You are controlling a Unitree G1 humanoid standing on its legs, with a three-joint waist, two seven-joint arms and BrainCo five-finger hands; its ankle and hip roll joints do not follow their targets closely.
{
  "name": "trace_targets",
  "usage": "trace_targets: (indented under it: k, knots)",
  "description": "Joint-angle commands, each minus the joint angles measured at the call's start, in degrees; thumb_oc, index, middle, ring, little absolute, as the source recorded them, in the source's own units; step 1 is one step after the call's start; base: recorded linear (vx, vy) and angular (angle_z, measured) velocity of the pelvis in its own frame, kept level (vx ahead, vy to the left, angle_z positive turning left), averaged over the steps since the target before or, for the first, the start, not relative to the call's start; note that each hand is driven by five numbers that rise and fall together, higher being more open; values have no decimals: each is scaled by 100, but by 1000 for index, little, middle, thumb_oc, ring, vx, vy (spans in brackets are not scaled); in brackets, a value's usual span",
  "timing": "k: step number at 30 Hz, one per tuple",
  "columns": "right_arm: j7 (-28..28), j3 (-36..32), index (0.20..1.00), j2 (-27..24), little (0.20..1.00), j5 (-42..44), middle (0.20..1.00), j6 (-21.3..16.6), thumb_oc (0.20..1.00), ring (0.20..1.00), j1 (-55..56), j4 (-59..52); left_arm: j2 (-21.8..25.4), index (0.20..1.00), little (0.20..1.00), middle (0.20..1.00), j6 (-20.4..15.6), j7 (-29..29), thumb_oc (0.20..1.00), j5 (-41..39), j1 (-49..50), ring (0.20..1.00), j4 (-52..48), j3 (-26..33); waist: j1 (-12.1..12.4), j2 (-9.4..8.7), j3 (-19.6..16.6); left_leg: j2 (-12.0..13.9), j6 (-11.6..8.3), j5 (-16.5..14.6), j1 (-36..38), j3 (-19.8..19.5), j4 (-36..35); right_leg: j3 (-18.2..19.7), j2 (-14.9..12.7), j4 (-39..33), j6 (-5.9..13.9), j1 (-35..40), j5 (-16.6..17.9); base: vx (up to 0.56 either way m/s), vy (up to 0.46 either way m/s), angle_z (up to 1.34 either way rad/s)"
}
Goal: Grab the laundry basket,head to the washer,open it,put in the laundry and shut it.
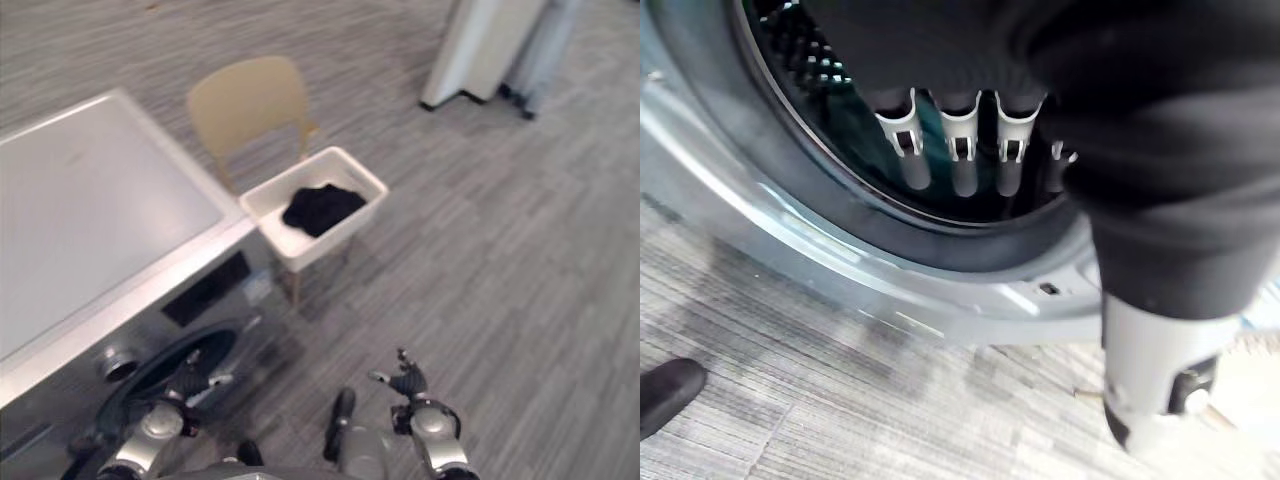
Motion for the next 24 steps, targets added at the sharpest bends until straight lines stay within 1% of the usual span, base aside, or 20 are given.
trace_targets:
  k: [1, 2, 3, 5, 6, 7, 8, 9, 10, 11, 12, 13, 15, 18, 19, 20, 21, 22, 23, 24]
  knots:
    - [-162, 50, 1000, -214, 1000, -100, 1000, -139, 1000, 1000, -38, -402, 1, 1000, 1000, 1000, -196, 95, 1000, 109, -418, 1000, -174, -7, 71, 16, 133, -273, 161, -378, 6, -414, 223, 97, 81, -804, 512, 574, 27, 182, -181, -167]
    - [-159, 26, 1000, -219, 1000, -95, 1000, -120, 1000, 1000, -7, -381, -24, 1000, 1000, 1000, -191, 69, 1000, 110, -423, 1000, -145, -19, 10, 39, 104, -251, 151, -471, 44, -361, 363, 211, 105, -869, 507, 597, 15, 204, -182, -156]
    - [-165, 18, 1000, -250, 1000, -90, 1000, -112, 1000, 1000, 58, -398, -67, 1000, 1000, 1000, -202, 66, 1000, 104, -418, 1000, -152, -70, -25, 89, 113, -128, 83, -568, 11, -294, 705, 330, 183, -961, 458, 654, -8, 196, -175, -114]
    - [-175, 14, 1000, -288, 1000, -70, 1000, -122, 1000, 1000, 134, -470, -114, 1000, 1000, 1000, -218, 61, 1000, 58, -418, 1000, -220, -111, -53, 119, 147, 5, 43, -620, -55, -254, 1076, 409, 262, -1039, 409, 729, -45, 147, -162, -81]
    - [-172, 39, 1000, -386, 1000, -62, 1000, -138, 1000, 1000, 163, -542, -182, 1000, 1000, 1000, -252, 75, 1000, -85, -455, 1000, -317, -120, -25, 119, 298, 287, -43, -441, -354, -507, 2096, 672, 463, -1150, 249, 905, -147, 105, -136, -90]
    - [-172, 37, 1000, -388, 1000, -62, 1000, -136, 1000, 1000, 160, -544, -182, 1000, 1000, 1000, -251, 75, 1000, -88, -458, 1000, -319, -120, -20, 132, 304, 327, -66, -464, -384, -514, 2168, 674, 489, -1154, 233, 907, -152, 165, -236, -101]
    - [-181, 41, 1000, -442, 1000, -41, 1000, -120, 1000, 1000, 159, -527, -207, 1000, 1000, 1000, -298, 88, 1000, -231, -503, 1000, -409, -187, 136, 106, 466, 280, -125, -226, -864, -1260, 2729, 880, 649, -1242, 71, 1069, -261, 130, -151, -115]
    - [-181, 60, 1000, -460, 1000, -31, 1000, -115, 1000, 1000, 181, -570, -216, 1000, 1000, 1000, -296, 104, 1000, -260, -517, 1000, -454, -231, 209, 64, 524, 51, -80, -348, -1085, -1638, 2782, 1010, 671, -1261, 49, 1130, -305, 131, -152, -110]
    - [-175, 57, 1000, -466, 1000, -23, 1000, -126, 1000, 1000, 190, -622, -218, 1000, 1000, 1000, -289, 128, 1000, -248, -519, 1000, -485, -266, 225, -18, 551, -154, -7, -293, -1298, -1805, 2699, 1035, 616, -1273, 35, 1104, -262, 71, -44, -73]
    - [-175, 56, 1000, -466, 1000, -23, 1000, -126, 1000, 1000, 192, -623, -218, 1000, 1000, 1000, -289, 128, 1000, -248, -518, 1000, -485, -266, 222, -16, 552, -153, -6, -297, -1299, -1808, 2704, 1032, 616, -1272, 36, 1106, -263, 74, -26, -50]
    - [-176, 76, 1000, -472, 1000, -18, 1000, -144, 1000, 1000, 201, -656, -245, 1000, 1000, 1000, -276, 149, 1000, -253, -504, 1000, -490, -306, 285, -54, 588, -307, 8, -378, -1440, -1982, 2514, 1139, 633, -1313, 80, 1188, -303, 149, -14, -55]
    - [-165, 95, 1000, -478, 1000, -34, 1000, -149, 1000, 1000, 214, -662, -261, 1000, 1000, 1000, -257, 155, 1000, -233, -484, 1000, -501, -317, 315, -53, 595, -384, 24, -337, -1493, -2039, 2213, 1196, 660, -1335, 108, 1249, -333, 210, -5, -46]
    - [-201, 103, 1000, -526, 1000, -68, 1000, -169, 1000, 1000, 187, -603, -281, 1000, 1000, 1000, -243, 143, 1000, -220, -444, 1000, -497, -300, 379, -25, 596, -480, -9, 53, -1645, -2102, 1604, 1275, 763, -1346, 120, 1336, -390, 173, 16, -24]
    - [-201, 103, 1000, -526, 1000, -68, 1000, -169, 1000, 1000, 187, -603, -281, 1000, 1000, 1000, -243, 143, 1000, -220, -444, 1000, -497, -300, 378, -25, 595, -480, -9, 54, -1646, -2103, 1603, 1274, 762, -1346, 120, 1335, -391, 163, 24, -28]
    - [-263, 95, 1000, -547, 1000, -85, 1000, -165, 1000, 1000, 168, -479, -252, 1000, 1000, 1000, -244, 143, 1000, -220, -340, 1000, -505, -206, 624, 128, 622, -573, -138, 876, -2022, -1892, 465, 1370, 1112, -1352, 89, 1782, -727, 529, 97, -24]
    - [-278, 88, 1000, -551, 1000, -101, 1000, -161, 1000, 1000, 189, -490, -256, 1000, 1000, 1000, -248, 147, 1000, -227, -301, 1000, -500, -184, 669, 130, 613, -550, -142, 954, -2073, -1766, 291, 1371, 1140, -1342, 93, 1887, -809, 692, 146, 8]
    - [-287, 75, 1000, -568, 1000, -120, 1000, -172, 1000, 1000, 201, -496, -248, 1000, 1000, 1000, -249, 166, 1000, -232, -271, 1000, -503, -149, 677, 96, 614, -526, -194, 877, -2138, -1563, 185, 1350, 1127, -1336, 119, 2029, -944, 425, 157, 21]
    - [-236, 72, 1000, -552, 1000, -166, 1000, -143, 1000, 1000, 258, -540, -234, 1000, 1000, 1000, -260, 123, 1000, -270, -159, 1000, -546, -90, 720, 100, 546, -384, -61, 987, -2011, -1170, -25, 1289, 1171, -1284, 150, 2103, -965, 310, 124, 47]
    - [-236, 72, 1000, -552, 1000, -166, 1000, -142, 1000, 1000, 260, -540, -234, 1000, 1000, 1000, -260, 123, 1000, -270, -158, 1000, -547, -90, 723, 100, 545, -383, -61, 987, -2009, -1166, -26, 1292, 1171, -1284, 150, 2103, -964, 358, 137, 34]
    - [-222, 119, 1000, -509, 1000, -255, 1000, -156, 1000, 1000, 294, -518, -234, 1000, 1000, 1000, -271, 139, 1000, -305, -87, 1000, -556, -27, 760, 18, 445, -391, -3, 1142, -1952, -1137, 136, 1239, 1146, -1229, 186, 2229, -1050, 363, 67, 34]
